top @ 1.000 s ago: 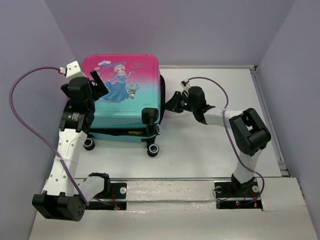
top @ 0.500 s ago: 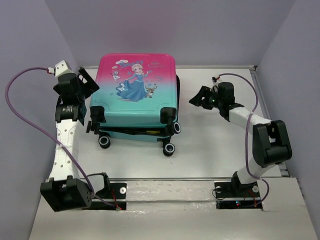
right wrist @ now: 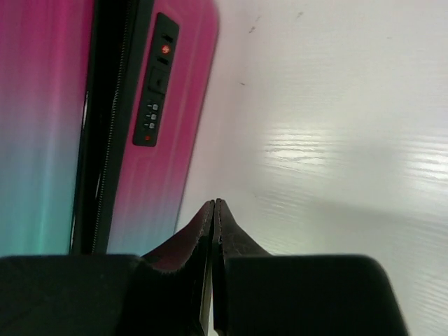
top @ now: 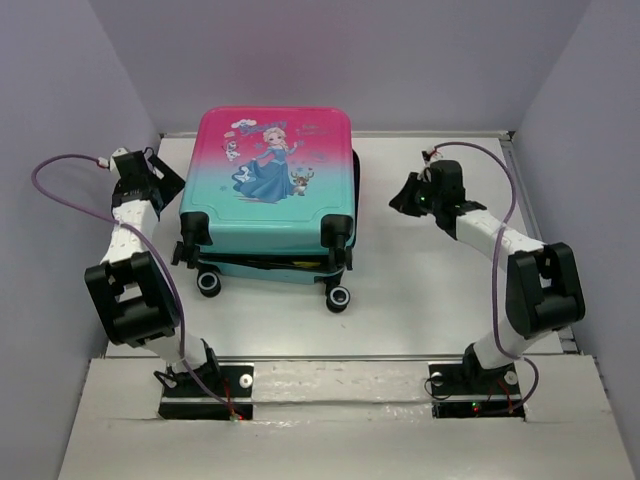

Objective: Pack the luggage

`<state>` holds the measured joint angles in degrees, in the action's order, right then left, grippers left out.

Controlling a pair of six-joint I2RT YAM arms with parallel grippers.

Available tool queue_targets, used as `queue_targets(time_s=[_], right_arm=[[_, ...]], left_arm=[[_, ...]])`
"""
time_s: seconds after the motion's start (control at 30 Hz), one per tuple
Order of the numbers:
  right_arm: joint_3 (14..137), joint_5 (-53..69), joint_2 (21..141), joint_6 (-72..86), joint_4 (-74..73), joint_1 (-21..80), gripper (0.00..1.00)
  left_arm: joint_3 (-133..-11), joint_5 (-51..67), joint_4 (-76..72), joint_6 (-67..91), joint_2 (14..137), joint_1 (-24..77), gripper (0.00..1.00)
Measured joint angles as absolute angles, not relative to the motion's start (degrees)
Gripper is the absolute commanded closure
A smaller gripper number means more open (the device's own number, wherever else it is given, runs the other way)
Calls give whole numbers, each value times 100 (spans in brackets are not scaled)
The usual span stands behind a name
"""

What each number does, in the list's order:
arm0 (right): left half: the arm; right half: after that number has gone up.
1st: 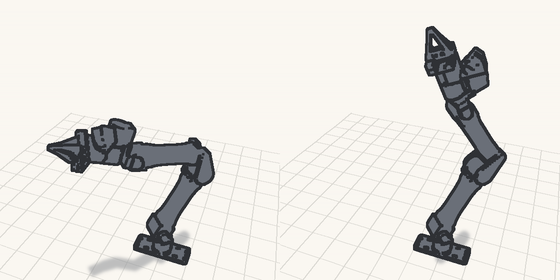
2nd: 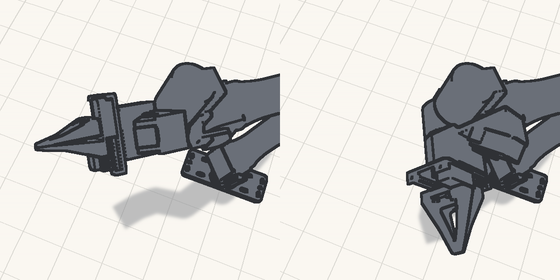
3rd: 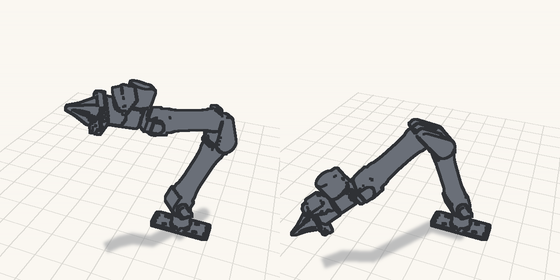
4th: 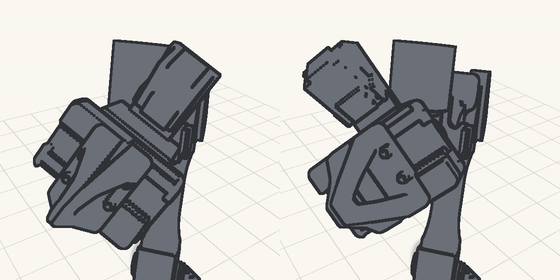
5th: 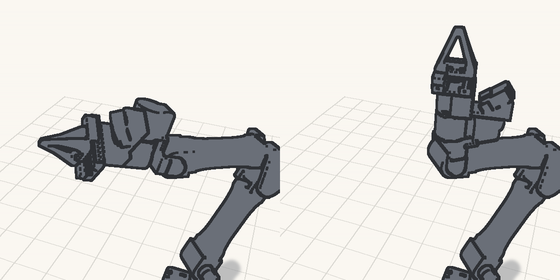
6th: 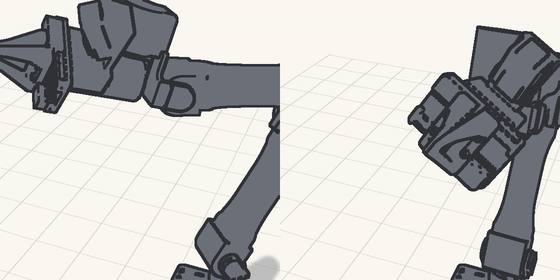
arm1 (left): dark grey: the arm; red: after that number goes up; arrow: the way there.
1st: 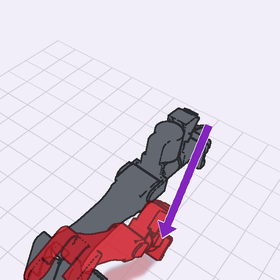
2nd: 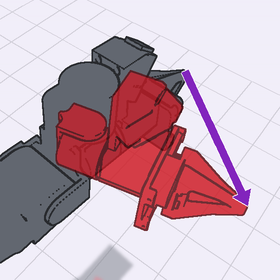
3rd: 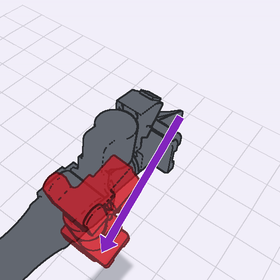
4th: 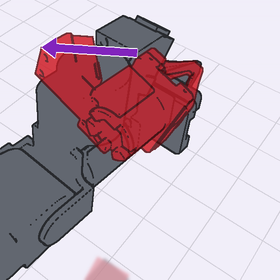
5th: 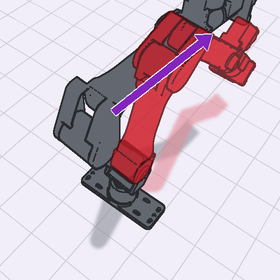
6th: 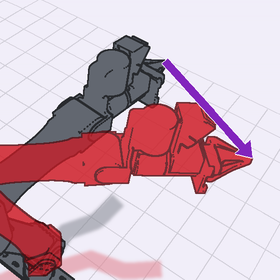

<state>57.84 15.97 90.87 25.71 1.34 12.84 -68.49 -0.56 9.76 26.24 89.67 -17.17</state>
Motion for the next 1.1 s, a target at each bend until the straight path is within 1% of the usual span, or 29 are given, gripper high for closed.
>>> queue_targets(time_s=[0.23,0.47,0.57,0.7,0.8,0.83,0.87,0.9,0.93,0.97,1.03,1.07,1.1], right_arm=[[6805,1350,10082,2502,-8,1973,93],[8053,1380,11286,2390,-305,2075,93],[8407,1476,11583,2305,-491,2073,92],[9192,1549,12005,2027,-1076,2003,90],[10012,1540,12398,1772,-1533,1905,84],[10252,1529,12514,1699,-1625,1844,80],[10433,1527,12597,1658,-1678,1789,71],[10672,1538,12698,1636,-1734,1699,51],[10838,1544,12763,1625,-1787,1632,40],[11041,1498,12822,1597,-1846,1540,26],[11340,1393,12868,1621,-2014,1341,20],[11476,1404,12866,1667,-2108,1227,14],[11598,1409,12846,1728,-2165,1144,12]], left_arm=[[-6530,16,637,2779,9207,-1739,1],[-5400,239,-8,3057,9142,-1774,1],[-5000,314,-318,3142,8833,-1741,1],[-4058,405,-668,3363,7977,-1614,1],[-3400,325,-753,3514,7271,-1334,1],[-3194,266,-722,3559,6969,-1168,1],[-3028,185,-652,3603,6713,-980,1],[-2873,110,-480,3645,6392,-727,1],[-2766,91,-268,3649,6095,-473,1],[-2733,95,-49,3649,5876,-311,1],[-2727,152,620,3581,5308,95,1],[-2786,156,939,3568,5022,231,1],[-2980,93,1273,3505,4797,329,1]])
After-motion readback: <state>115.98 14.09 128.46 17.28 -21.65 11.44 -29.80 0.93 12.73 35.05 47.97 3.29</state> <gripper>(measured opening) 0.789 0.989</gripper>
